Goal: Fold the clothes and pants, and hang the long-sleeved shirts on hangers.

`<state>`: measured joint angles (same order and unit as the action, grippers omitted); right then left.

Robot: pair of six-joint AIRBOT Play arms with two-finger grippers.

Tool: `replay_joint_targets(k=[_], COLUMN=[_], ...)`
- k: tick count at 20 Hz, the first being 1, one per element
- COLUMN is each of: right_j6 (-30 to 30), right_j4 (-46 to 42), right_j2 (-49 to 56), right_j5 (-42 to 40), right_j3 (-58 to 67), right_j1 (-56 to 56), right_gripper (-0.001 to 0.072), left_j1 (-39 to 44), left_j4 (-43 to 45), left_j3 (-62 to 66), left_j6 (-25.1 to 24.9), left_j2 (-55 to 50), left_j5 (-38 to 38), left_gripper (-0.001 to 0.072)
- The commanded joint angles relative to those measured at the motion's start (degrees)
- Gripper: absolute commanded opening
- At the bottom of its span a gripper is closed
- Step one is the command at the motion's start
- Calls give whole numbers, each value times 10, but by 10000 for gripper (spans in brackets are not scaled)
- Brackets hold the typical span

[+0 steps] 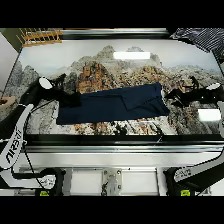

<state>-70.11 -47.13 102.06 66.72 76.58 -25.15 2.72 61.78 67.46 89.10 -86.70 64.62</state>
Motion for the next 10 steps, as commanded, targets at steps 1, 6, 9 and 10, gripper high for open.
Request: replay_joint_targets(k=[1, 6, 9, 10], right_j6=[40, 50, 50, 50], right_j4=[106, 159, 159, 159], right_j2=[43, 66, 66, 66], right_j5=[27, 22, -1, -5], right_j3=[1, 1, 1, 1], right_j1=[15, 81, 110, 113], right_gripper=[720, 720, 593, 363], left_j1=[56, 83, 88, 88], left_j4=[0, -1, -1, -1], left_j3=[-14, 11, 0, -7], left_j6=[0, 0, 0, 1], left_j2=[4, 5, 5, 5], left_j5=[-25, -40, -49, -46], left_gripper=[11, 11, 11, 11])
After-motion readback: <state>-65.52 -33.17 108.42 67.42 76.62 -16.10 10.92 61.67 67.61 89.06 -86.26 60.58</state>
